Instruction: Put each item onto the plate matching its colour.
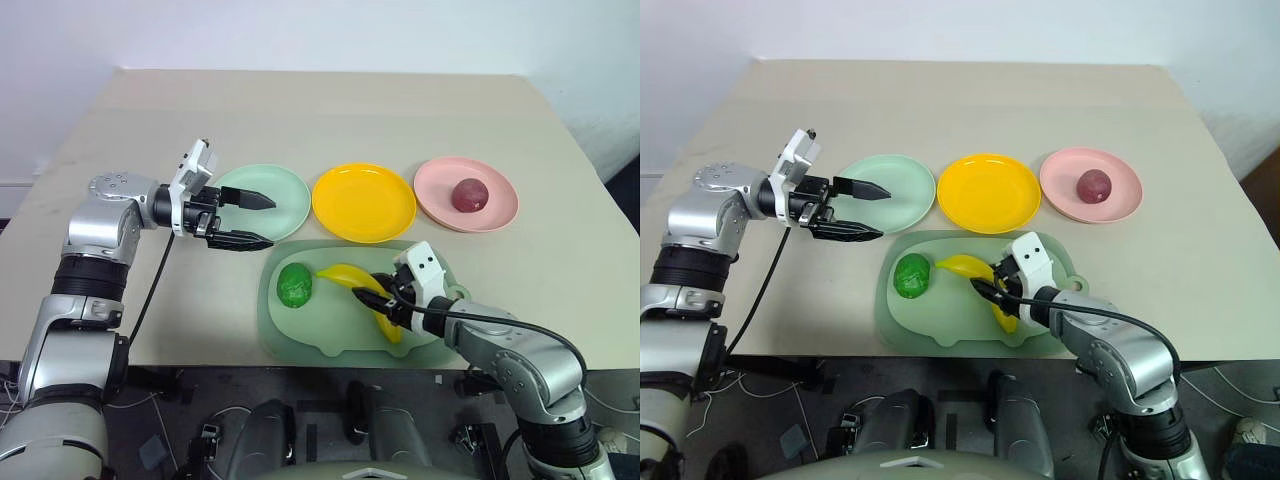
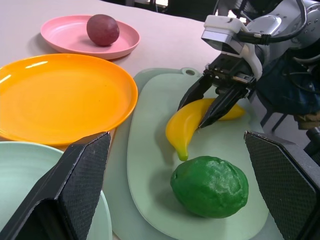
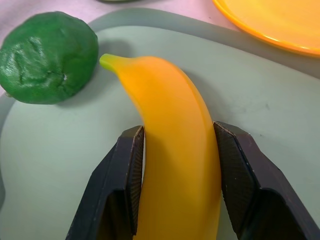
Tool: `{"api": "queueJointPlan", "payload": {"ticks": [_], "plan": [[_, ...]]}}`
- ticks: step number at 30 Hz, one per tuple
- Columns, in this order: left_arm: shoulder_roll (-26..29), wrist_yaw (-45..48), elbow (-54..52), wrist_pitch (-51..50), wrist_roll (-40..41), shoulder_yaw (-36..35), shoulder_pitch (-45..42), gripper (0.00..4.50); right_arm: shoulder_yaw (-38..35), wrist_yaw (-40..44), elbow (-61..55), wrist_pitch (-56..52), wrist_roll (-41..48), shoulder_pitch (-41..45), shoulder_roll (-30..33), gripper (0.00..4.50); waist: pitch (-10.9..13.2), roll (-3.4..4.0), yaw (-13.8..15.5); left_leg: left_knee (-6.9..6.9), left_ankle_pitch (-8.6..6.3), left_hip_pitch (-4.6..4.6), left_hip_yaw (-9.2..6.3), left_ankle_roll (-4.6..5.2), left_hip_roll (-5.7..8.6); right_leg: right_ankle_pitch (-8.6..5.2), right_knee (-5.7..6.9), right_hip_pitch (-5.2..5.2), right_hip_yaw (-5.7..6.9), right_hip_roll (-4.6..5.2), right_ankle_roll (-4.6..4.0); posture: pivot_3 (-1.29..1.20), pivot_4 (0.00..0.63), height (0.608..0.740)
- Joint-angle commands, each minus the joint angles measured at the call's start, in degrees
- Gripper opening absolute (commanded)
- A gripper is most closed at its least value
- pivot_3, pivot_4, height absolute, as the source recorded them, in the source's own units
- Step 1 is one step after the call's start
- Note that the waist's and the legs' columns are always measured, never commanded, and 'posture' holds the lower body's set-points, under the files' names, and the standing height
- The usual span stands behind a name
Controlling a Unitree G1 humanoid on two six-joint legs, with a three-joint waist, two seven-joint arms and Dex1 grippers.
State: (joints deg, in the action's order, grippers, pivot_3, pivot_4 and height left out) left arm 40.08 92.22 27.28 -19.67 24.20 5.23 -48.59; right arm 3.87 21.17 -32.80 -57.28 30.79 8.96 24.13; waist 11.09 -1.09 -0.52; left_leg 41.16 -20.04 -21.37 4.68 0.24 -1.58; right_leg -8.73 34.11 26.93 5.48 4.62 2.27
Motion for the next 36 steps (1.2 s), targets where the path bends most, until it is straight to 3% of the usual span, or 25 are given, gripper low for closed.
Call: {"api": "queueJointPlan", "payload": {"ticks": [1,7,18,28,36], "plan": [[0.7,0.0,-1.3,0.0,0.0,-1.7,-1.6,4.5,-6.0,1.5,-0.7,2.1,4.6,3.4,-1.7,1.77,0.0,0.0,0.0,0.0,0.0,0.0,0.0,0.0,0.0,0.0,0.0,0.0,0.0,0.0,0.0,0.0,0.15,0.74],[0.6,-0.1,-1.3,0.1,0.0,-1.8,-1.6,4.5,-11.1,0.2,4.8,1.5,5.8,10.2,-1.9,1.77,0.0,0.0,0.1,0.0,0.0,0.0,-0.01,0.0,0.0,0.0,0.0,0.0,0.01,0.0,0.0,0.0,0.15,0.74],[0.6,-0.9,-3.1,-0.6,0.6,-2.3,0.1,4.5,-2.6,0.9,31.1,15.8,-11.5,24.8,0.4,1.77,0.0,0.02,-0.2,-0.04,0.0,-0.01,0.07,0.0,0.0,0.0,0.0,0.03,0.01,-0.02,0.0,0.0,0.15,0.74],[1.5,-2.0,-6.0,-2.1,1.1,-3.6,2.4,4.5,-1.2,6.2,48.3,25.9,-15.8,34.1,-2.5,1.77,0.0,0.03,-0.3,-0.05,0.01,-0.01,0.13,-0.02,-0.02,0.0,0.0,0.04,0.0,-0.02,0.0,0.0,0.15,0.74],[1.7,-2.2,-6.3,-2.0,0.9,-4.0,2.8,4.5,-2.7,7.5,53.7,28.6,-16.6,36.0,-4.4,4.45,0.0,0.04,-0.2,-0.03,0.06,-0.03,0.19,-0.11,-0.03,0.0,0.0,0.04,0.01,0.01,0.0,0.0,0.15,0.74]]}}
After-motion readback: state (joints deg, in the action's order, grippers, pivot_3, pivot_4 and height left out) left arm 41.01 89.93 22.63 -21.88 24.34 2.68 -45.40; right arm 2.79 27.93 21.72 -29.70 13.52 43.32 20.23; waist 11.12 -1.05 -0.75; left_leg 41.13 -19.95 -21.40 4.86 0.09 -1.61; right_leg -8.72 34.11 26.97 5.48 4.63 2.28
